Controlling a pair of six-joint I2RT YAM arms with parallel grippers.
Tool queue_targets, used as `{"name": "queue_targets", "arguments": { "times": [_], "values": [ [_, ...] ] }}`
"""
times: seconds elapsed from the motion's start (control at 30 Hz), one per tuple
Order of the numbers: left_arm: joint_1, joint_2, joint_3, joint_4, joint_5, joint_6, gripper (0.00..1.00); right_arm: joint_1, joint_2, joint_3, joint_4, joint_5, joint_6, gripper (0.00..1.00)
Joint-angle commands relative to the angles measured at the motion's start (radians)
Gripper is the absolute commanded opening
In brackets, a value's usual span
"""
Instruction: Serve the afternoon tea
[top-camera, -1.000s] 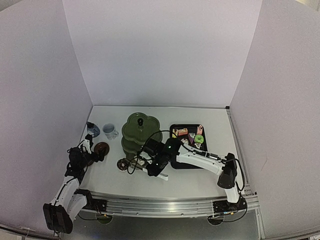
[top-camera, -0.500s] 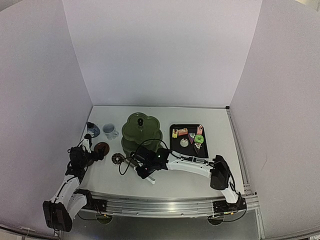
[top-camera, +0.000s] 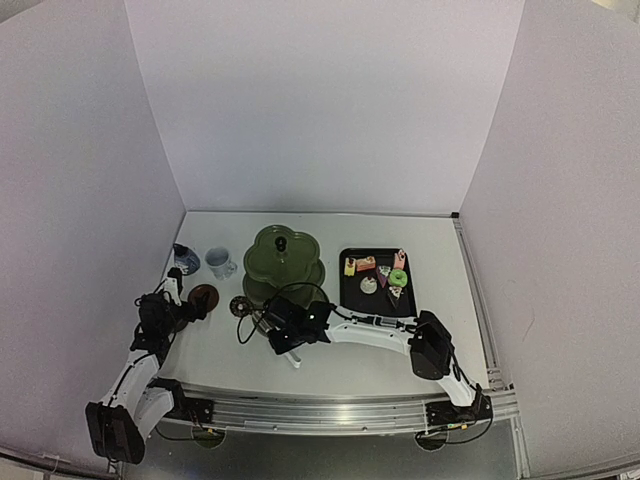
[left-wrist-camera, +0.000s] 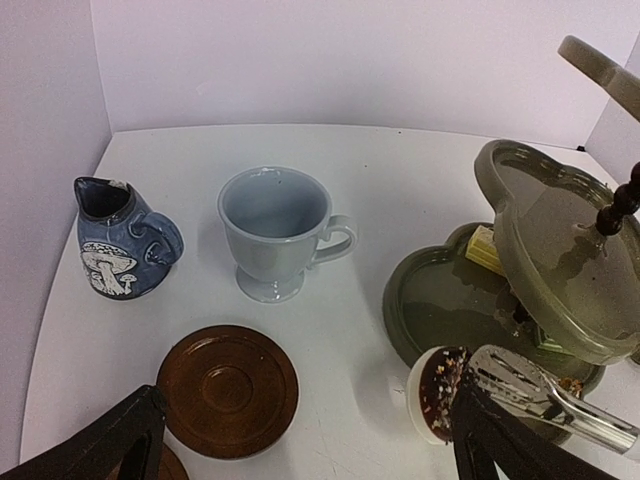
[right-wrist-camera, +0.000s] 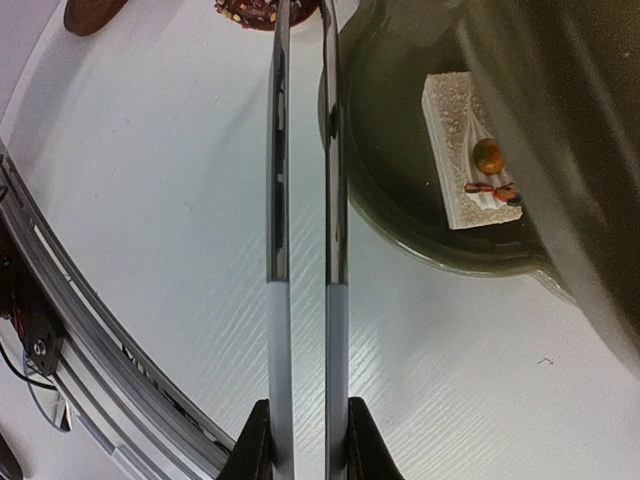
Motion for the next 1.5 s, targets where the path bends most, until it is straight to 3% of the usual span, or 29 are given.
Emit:
{"name": "queue_targets", "arguments": {
  "times": [0.0,0.7,1.13,1.37,1.47],
  "values": [
    [0.004,-0.018,0.011,0.045,0.051,-0.013,1.0,0.006,0.005,-0.002,0.068,0.104,0.085,0.0],
    [-0.053,-0.072,-0.01,0.074,0.075,0.002,1.0,0.006,0.069,0.046,0.068,0.349,0.276,0.0],
    [-0.057,-0.077,-0.01,0.073,0.077,0.005,1.0,0.006,0.104,0.069,0.061,0.352,0.295,0.0],
    [-0.056,-0.078,-0.012,0.074,0.078,0.006,1.0,0.003,0.101,0.068,0.048,0.357,0.303,0.17],
    [-0.056,-0.079,-0.011,0.074,0.078,0.008,1.0,0.001,0.102,0.071,0.046,0.347,0.306,0.2]
  ]
}}
